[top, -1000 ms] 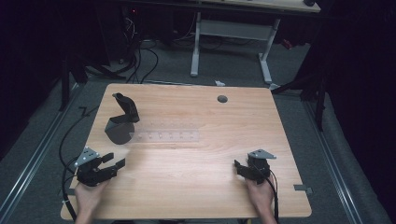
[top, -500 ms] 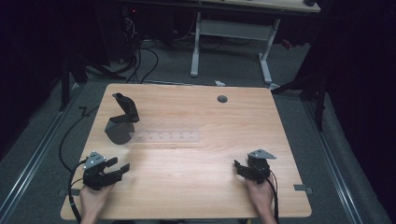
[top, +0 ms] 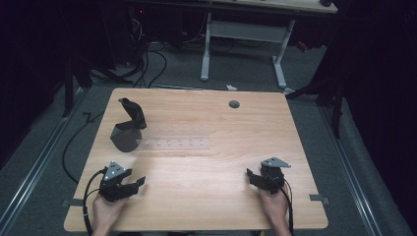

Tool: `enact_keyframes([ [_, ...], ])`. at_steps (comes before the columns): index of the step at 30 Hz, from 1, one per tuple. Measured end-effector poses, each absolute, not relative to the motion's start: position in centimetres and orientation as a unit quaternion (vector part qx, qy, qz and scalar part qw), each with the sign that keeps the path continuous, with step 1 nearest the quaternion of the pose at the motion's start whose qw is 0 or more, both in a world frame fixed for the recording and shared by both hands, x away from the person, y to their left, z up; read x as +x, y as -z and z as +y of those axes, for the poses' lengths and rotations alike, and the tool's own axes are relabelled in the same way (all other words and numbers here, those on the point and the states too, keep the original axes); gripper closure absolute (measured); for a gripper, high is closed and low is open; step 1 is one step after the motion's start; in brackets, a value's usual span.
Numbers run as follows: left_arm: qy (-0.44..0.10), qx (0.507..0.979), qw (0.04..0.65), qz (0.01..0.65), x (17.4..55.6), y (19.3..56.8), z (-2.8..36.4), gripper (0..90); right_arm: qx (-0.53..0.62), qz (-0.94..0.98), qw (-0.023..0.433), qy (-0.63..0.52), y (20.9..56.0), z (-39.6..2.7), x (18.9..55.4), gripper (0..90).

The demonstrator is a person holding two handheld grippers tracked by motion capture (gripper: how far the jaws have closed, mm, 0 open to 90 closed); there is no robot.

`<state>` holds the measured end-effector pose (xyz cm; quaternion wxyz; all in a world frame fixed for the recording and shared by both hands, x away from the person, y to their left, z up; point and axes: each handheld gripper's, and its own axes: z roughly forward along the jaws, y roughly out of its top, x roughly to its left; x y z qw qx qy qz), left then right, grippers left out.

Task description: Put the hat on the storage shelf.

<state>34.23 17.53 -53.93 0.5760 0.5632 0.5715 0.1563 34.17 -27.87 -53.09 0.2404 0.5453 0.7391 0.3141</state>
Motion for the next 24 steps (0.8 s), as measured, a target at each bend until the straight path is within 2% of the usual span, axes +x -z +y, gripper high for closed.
enact_keyframes([
  [13, -0.168, 0.579, 0.557, 0.57, 34.4, 54.5, 16.7, 36.6, 0.545, 0.739, 0.24, -0.314, 53.1, -27.9, 34.2, 35.8],
  [24, -0.181, 0.592, 0.548, 0.562, 34.4, 54.7, 16.2, 31.7, 0.545, 0.739, 0.24, -0.314, 53.1, -27.9, 34.2, 35.7],
])
